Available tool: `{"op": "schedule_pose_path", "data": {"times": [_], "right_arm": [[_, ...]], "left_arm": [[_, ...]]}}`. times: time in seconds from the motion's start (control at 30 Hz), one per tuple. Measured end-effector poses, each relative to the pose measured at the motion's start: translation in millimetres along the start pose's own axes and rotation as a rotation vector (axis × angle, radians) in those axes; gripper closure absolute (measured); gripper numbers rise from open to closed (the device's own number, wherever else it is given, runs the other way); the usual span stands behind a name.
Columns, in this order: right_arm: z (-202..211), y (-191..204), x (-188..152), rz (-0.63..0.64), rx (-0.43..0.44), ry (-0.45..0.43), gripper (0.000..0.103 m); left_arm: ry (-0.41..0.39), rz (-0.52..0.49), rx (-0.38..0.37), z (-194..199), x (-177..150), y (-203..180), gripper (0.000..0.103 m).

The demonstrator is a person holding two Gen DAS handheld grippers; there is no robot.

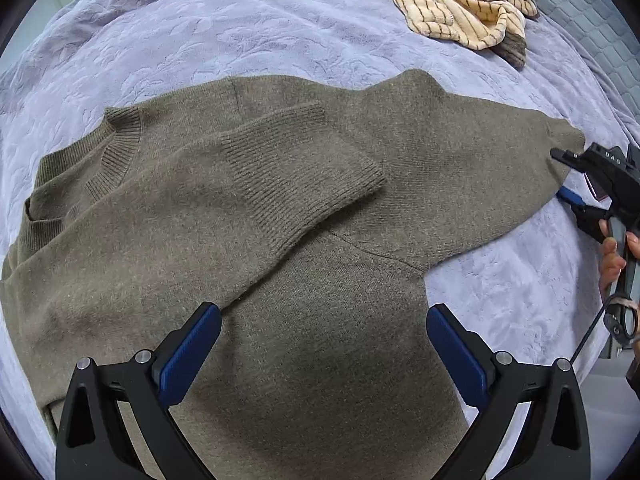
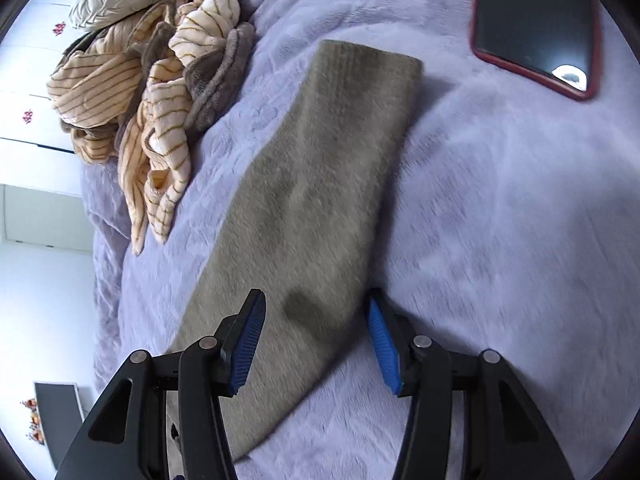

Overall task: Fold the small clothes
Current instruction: 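Carry the sleeve with the right gripper across the sweater body and release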

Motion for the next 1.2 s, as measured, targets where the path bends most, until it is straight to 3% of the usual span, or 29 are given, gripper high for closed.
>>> {"op": "schedule_pose_path", "data": {"times": [0.13, 0.17, 0.2, 0.23, 0.27, 0.53, 0.7, 0.8, 1.03, 1.2], "right_arm": [[-3, 1, 12, -0.024, 0.06, -0.018, 0.046], [-3, 2, 12, -0.046, 0.089, -0.019, 0.051], [-2, 4, 12, -0.057, 0.111, -0.017, 0.077], [-2, 9, 12, -0.062, 0.134, -0.006, 0.094], [-2, 13, 11, -0.052, 0.141, 0.0, 0.097], [24, 70, 5, 0.077, 0.259, -0.011, 0.097], [41, 106, 0, 0.123, 0.322, -0.024, 0.097], [49, 129, -6, 0.161, 0.356, -0.025, 0.097], [61, 210, -39, 0.305, 0.425, 0.008, 0.097], [57, 273, -81, 0.458, 0.428, 0.056, 0.097]], "left_arm": [[-0.026, 0.005, 0.004, 7, 3, -6, 0.0], [-0.045, 0.006, 0.01, 10, 8, -9, 0.0], [-0.068, 0.009, 0.015, 13, 13, -11, 0.0], [-0.087, 0.014, 0.018, 15, 18, -12, 0.0], [-0.105, 0.023, 0.02, 16, 25, -15, 0.0], [-0.176, 0.041, 0.04, -16, 67, -50, 0.0], [-0.125, -0.073, 0.138, -54, 57, -63, 0.0], [-0.135, -0.091, 0.109, -46, 53, -60, 0.0], [-0.119, 0.074, 0.005, 0, 42, 8, 0.0], [-0.181, 0.138, 0.018, 46, 27, 79, 0.0]]}}
Point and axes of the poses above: each gripper's, at about its wrist camera, not at the fingertips, and z roughly against the way its jaws point, y to its left, x to its top, the point moved 6 cm from there along -z, roughly the way its jaws point, and after that the axes turned 8 degrees about z, right-handed, at the moved point
